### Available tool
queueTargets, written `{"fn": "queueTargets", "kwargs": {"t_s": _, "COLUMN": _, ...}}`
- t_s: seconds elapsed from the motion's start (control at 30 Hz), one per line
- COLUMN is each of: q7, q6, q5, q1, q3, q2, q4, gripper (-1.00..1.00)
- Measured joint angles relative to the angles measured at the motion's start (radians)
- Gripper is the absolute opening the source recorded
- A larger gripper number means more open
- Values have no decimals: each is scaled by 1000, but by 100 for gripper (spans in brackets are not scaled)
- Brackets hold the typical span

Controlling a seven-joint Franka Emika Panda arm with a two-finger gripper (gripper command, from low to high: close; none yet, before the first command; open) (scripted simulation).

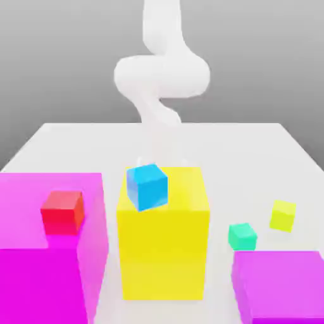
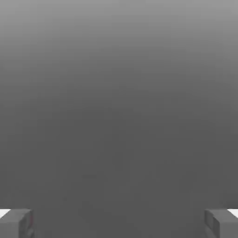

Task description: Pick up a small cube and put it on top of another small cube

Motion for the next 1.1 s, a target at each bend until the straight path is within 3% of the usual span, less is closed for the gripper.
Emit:
{"fn": "queueTargets", "kwargs": {"t_s": 0.47, "q7": 235, "q6": 401, "q5": -4, "q1": 85, "q3": 308, "q2": 471, "q4": -397, "gripper": 0}}
{"fn": "queueTargets", "kwargs": {"t_s": 0.7, "q7": 270, "q6": 529, "q5": 26, "q1": 155, "q3": 375, "q2": 732, "q4": -531, "gripper": 0}}
{"fn": "queueTargets", "kwargs": {"t_s": 0.87, "q7": 373, "q6": 620, "q5": -99, "q1": 195, "q3": 307, "q2": 862, "q4": -530, "gripper": 0}}
{"fn": "queueTargets", "kwargs": {"t_s": 1.07, "q7": 499, "q6": 741, "q5": -269, "q1": 420, "q3": 39, "q2": 1016, "q4": -498, "gripper": 0}}
{"fn": "queueTargets", "kwargs": {"t_s": 1.1, "q7": 507, "q6": 757, "q5": -280, "q1": 454, "q3": 2, "q2": 1037, "q4": -494, "gripper": -100}}
